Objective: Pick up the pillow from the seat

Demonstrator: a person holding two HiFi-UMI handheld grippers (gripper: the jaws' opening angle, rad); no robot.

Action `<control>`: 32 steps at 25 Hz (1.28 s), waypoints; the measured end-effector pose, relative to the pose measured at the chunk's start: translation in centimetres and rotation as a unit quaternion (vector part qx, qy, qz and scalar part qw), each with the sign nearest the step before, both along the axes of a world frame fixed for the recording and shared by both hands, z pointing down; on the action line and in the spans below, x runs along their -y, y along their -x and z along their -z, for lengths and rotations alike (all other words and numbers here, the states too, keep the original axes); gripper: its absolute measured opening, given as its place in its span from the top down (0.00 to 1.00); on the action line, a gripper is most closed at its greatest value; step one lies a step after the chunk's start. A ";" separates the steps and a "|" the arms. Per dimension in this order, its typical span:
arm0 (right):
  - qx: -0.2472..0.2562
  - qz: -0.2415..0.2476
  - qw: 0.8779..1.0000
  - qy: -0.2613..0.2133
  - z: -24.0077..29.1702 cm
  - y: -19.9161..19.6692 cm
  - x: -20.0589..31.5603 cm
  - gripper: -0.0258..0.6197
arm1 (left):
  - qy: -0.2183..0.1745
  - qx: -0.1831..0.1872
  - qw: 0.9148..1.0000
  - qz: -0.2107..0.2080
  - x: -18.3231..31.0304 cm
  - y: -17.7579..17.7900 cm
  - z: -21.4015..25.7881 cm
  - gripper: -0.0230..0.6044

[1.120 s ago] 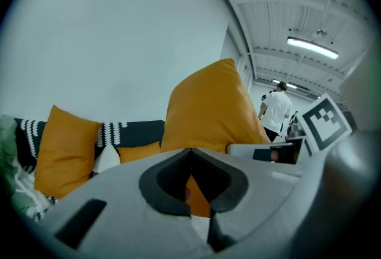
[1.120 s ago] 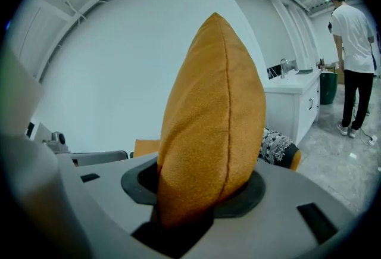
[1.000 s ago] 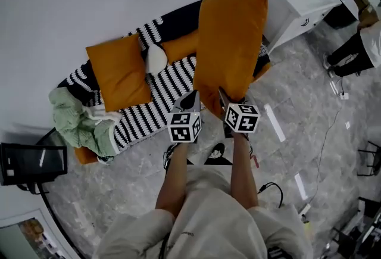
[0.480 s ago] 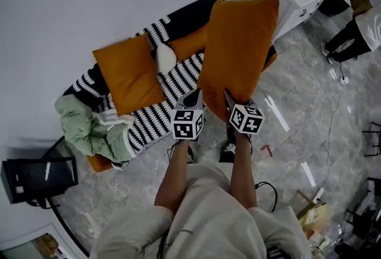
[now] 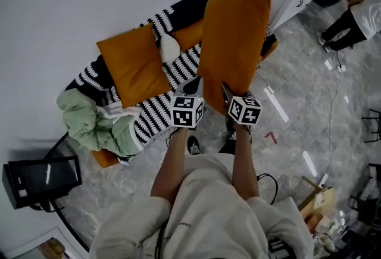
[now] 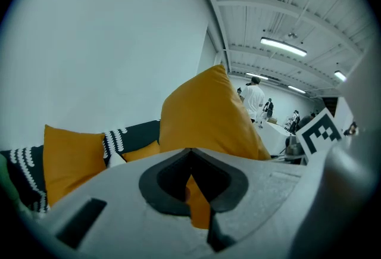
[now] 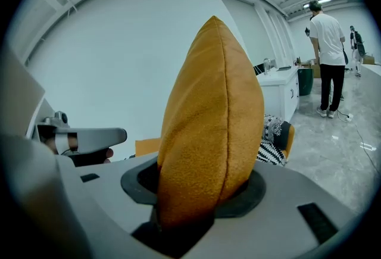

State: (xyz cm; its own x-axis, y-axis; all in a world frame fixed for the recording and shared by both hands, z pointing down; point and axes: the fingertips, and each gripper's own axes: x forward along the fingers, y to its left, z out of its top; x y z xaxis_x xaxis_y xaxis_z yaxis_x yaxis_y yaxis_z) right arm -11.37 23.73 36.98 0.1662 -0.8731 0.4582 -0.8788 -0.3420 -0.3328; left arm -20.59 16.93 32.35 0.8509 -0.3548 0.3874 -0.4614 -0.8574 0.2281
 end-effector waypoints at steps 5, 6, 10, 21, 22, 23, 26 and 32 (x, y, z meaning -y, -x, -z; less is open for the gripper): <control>-0.002 0.001 1.000 0.007 -0.4 2.4 0.1 0.64 | -0.005 -0.007 1.000 -0.019 -0.4 1.3 0.8 0.95; -0.003 0.002 1.000 0.007 -0.3 2.6 0.1 0.64 | -0.007 -0.010 1.000 -0.022 -0.5 1.4 0.9 0.95; -0.012 0.004 1.000 0.008 -0.2 3.5 0.1 0.64 | -0.010 -0.014 0.999 -0.030 -0.7 2.1 1.1 0.95; -0.013 0.025 0.999 0.025 -1.2 6.1 0.9 0.64 | 0.004 -0.013 1.000 -0.027 1.1 4.3 0.3 0.95; -0.013 0.027 0.999 0.026 -1.2 6.2 1.0 0.64 | 0.005 -0.011 1.000 -0.029 1.1 4.2 0.2 0.95; -0.013 0.027 0.999 0.027 -1.2 6.2 1.1 0.64 | 0.006 -0.009 0.999 -0.030 1.0 4.2 0.0 0.95; -0.012 0.027 0.999 0.029 -1.4 6.3 1.4 0.64 | 0.009 -0.004 1.000 -0.026 1.3 4.6 -0.5 0.95; -0.015 0.021 0.999 0.037 -1.6 6.0 1.1 0.64 | 0.017 -0.012 1.000 -0.009 1.8 5.5 -0.6 0.95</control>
State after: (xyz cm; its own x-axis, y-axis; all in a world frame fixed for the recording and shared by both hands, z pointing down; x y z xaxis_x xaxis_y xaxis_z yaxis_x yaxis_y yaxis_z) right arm -17.37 22.63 38.58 0.1452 -0.8435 0.5172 -0.9024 -0.3273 -0.2804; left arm -26.05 15.16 32.93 0.8659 -0.3266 0.3789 -0.4404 -0.8570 0.2675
